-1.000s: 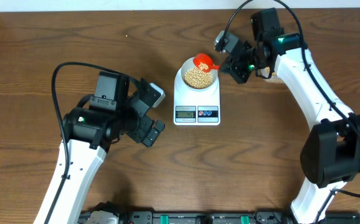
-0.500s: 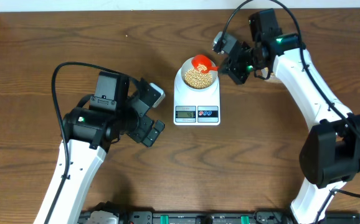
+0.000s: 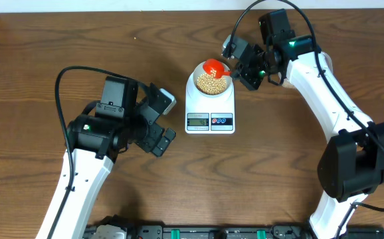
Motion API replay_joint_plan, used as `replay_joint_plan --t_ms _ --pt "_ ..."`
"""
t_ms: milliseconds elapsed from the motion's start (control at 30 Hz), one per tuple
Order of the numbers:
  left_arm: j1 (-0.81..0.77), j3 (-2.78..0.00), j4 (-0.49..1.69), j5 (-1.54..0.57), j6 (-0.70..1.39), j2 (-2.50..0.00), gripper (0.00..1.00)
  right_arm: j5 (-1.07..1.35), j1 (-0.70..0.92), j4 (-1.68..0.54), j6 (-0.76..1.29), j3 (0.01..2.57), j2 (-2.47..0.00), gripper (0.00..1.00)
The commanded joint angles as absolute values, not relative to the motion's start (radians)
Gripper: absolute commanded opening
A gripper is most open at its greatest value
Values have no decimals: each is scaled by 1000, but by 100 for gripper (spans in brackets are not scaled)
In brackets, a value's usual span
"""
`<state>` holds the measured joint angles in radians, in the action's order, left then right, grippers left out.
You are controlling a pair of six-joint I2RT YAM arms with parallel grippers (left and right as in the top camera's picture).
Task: Scoop item into bowl and weigh 50g on scale
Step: 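Hold the scoop over the bowl and shake out remaining soybeans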
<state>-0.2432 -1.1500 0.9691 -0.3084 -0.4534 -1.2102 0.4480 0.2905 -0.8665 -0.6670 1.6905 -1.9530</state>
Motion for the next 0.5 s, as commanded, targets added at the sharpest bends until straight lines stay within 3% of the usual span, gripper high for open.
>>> replay_joint_plan --t_ms 0,467 --pt "-244 -1152 971 -305 -471 -1215 98 447 292 -868 -682 1716 -1922 1" --pt "-244 -1152 972 -305 -471 -1215 98 638 241 -884 -621 1716 -1922 1"
